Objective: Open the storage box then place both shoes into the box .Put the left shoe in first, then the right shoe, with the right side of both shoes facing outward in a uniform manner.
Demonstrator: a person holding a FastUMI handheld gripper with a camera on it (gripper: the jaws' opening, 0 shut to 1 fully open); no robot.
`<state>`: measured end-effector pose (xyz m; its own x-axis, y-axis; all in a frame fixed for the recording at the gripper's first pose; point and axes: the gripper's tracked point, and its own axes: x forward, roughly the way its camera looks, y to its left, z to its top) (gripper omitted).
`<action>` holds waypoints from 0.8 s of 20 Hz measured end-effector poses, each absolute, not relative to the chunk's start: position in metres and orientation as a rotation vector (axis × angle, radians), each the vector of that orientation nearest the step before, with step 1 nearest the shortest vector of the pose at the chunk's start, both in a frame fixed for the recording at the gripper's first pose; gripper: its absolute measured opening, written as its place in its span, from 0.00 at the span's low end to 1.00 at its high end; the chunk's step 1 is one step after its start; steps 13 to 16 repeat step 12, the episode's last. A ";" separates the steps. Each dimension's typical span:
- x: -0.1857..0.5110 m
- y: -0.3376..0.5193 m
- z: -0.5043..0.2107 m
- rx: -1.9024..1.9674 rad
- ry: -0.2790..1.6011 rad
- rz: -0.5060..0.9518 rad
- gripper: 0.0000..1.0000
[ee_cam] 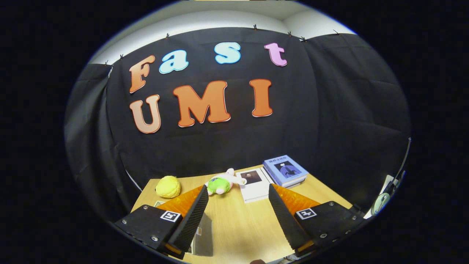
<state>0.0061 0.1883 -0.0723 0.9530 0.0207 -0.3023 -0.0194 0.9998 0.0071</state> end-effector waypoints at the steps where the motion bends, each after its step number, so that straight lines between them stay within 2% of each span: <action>1: 0.002 0.176 -0.060 0.009 0.288 0.016 0.98; 10: -0.019 0.085 -0.024 0.040 0.204 -0.087 0.98; 16: -0.022 0.077 -0.021 0.044 0.198 -0.102 0.98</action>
